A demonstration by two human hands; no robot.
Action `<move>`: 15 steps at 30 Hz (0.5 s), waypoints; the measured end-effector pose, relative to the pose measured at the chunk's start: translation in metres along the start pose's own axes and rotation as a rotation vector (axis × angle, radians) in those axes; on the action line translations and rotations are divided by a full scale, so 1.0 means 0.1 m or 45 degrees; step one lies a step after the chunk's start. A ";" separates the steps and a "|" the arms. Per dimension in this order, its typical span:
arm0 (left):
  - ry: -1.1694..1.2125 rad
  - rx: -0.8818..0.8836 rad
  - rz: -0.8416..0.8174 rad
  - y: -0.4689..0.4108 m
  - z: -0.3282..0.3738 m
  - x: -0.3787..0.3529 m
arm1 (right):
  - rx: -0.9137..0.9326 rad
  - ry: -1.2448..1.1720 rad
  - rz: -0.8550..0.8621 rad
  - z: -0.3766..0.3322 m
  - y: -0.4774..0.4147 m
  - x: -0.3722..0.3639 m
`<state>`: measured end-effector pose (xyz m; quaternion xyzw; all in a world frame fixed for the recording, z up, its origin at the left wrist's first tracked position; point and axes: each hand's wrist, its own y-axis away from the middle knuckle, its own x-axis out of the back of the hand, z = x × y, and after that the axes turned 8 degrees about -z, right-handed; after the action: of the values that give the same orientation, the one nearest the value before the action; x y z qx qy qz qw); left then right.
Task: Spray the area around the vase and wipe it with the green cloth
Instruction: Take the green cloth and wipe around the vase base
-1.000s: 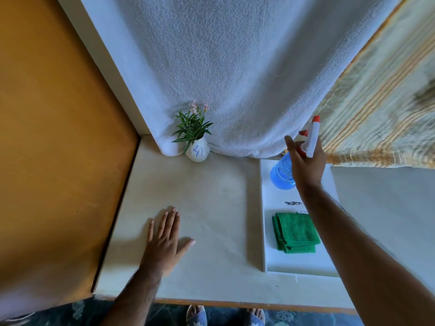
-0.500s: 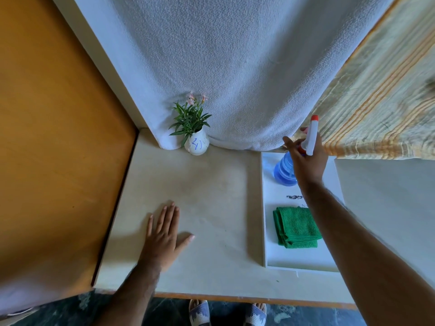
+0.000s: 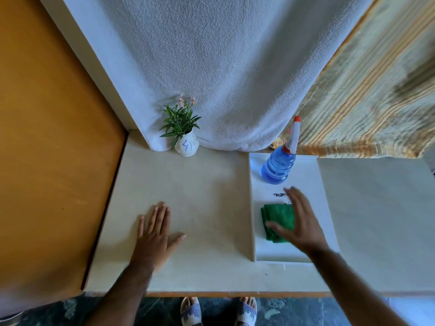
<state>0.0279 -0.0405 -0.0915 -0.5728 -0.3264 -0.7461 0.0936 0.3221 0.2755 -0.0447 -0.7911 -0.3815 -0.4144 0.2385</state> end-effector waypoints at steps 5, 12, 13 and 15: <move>0.010 -0.006 -0.002 0.01 0.02 0.04 | 0.201 0.472 -0.339 0.20 0.44 -0.16; 0.006 0.005 -0.025 0.01 0.02 0.05 | 0.199 0.530 -0.297 0.20 0.42 -0.20; 0.015 0.003 -0.026 0.02 0.02 0.05 | 0.187 0.513 -0.283 0.17 0.41 -0.20; 0.022 -0.004 -0.038 0.03 0.03 0.07 | 0.119 0.457 -0.247 0.09 0.40 -0.19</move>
<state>0.0291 -0.0392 -0.0839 -0.5616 -0.3329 -0.7527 0.0844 0.3516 0.2509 -0.0679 -0.6524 -0.4261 -0.5514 0.2981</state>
